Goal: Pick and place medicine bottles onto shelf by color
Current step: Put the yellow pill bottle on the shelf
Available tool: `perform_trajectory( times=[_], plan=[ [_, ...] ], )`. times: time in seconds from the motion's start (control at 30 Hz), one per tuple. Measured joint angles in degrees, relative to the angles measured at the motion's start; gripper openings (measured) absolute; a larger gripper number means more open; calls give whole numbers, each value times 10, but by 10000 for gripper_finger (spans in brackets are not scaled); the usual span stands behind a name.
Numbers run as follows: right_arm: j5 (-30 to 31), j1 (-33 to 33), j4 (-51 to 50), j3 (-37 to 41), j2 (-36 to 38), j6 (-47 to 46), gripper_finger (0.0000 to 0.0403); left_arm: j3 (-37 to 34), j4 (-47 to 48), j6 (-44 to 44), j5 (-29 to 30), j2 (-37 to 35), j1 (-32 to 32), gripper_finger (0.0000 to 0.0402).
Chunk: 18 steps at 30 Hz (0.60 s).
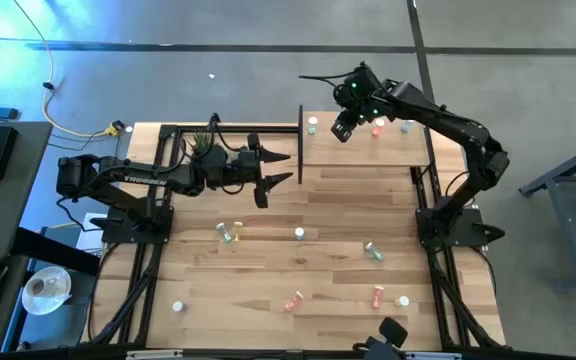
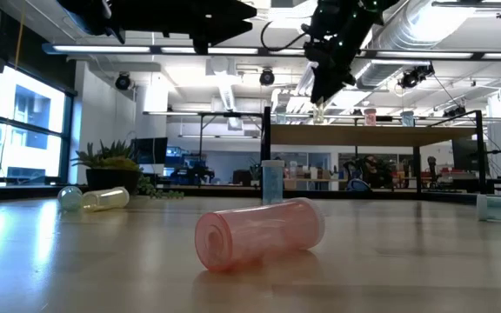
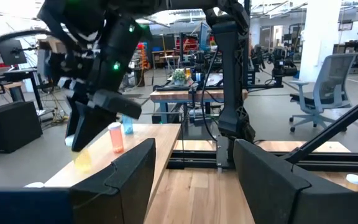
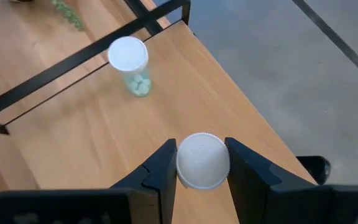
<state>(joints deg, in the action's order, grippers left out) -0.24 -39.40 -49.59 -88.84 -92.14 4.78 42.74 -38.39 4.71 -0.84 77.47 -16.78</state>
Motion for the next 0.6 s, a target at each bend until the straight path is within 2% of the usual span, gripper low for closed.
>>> perform_trajectory(
  times=[0.3, 0.6],
  plan=[
    [47, 0, 37, 35, 0, -20, 105, 0, 0, 0, 0, 0, 0, 207],
    [52, 0, 31, 35, 0, -37, 105, 0, 0, 0, 0, 0, 0, 207]
  ],
)
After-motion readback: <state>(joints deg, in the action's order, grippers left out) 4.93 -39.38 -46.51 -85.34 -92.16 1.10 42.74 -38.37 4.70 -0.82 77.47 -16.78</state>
